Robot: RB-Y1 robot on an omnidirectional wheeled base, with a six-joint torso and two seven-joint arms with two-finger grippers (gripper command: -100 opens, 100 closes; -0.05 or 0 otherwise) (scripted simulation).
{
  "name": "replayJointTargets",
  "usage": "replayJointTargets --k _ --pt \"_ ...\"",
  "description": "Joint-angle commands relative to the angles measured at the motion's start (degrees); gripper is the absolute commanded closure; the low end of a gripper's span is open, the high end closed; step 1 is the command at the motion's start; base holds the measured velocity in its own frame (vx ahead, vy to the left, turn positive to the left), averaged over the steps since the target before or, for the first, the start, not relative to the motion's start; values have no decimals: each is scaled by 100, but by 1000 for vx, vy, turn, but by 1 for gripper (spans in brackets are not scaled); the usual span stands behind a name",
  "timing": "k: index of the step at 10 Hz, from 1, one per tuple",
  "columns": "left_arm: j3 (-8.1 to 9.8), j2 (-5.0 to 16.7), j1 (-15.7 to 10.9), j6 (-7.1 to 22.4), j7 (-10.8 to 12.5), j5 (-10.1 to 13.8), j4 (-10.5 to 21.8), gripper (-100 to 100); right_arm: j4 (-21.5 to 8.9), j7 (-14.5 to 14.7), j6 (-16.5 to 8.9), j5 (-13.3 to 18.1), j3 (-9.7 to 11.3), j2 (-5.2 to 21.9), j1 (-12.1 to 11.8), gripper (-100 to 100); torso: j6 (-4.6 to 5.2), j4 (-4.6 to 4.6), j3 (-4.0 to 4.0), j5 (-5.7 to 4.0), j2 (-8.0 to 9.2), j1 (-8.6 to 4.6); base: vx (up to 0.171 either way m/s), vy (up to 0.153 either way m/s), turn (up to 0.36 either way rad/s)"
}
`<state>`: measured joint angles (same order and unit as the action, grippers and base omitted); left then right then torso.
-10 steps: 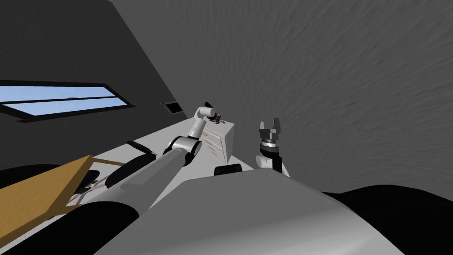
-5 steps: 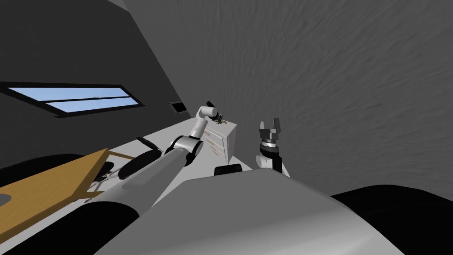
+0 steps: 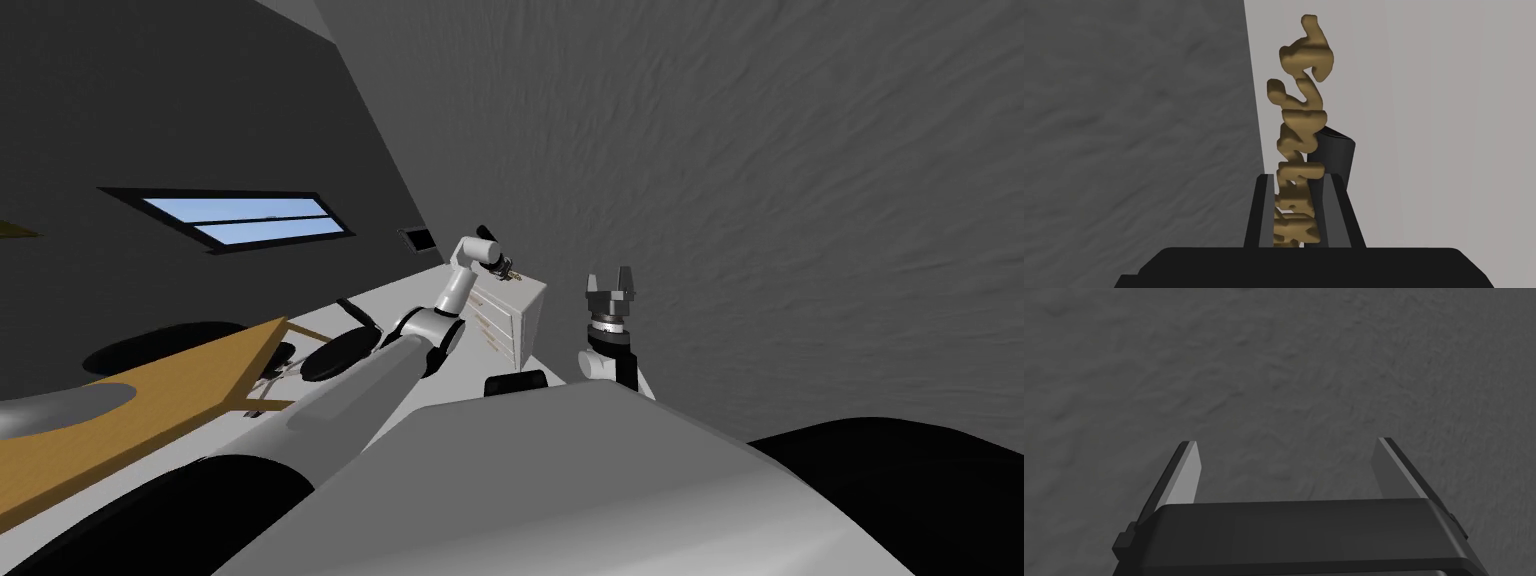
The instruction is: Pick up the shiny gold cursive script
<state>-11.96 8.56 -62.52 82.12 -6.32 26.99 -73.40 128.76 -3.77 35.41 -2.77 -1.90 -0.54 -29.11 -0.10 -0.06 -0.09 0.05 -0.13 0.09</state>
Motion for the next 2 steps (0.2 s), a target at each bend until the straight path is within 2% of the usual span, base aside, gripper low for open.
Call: replayJointTargets --k 1,2 --pt "0 0 0 0 0 0 0 100 0 0 0 0 0 0 0 0 0 0 0 0 0 0 18 1 13" --pt "-6 -7 0 18 10 1 -16 0 0 0 0 0 0 0 1 0 1 -1 2 -1 5 -2 0 0 0"
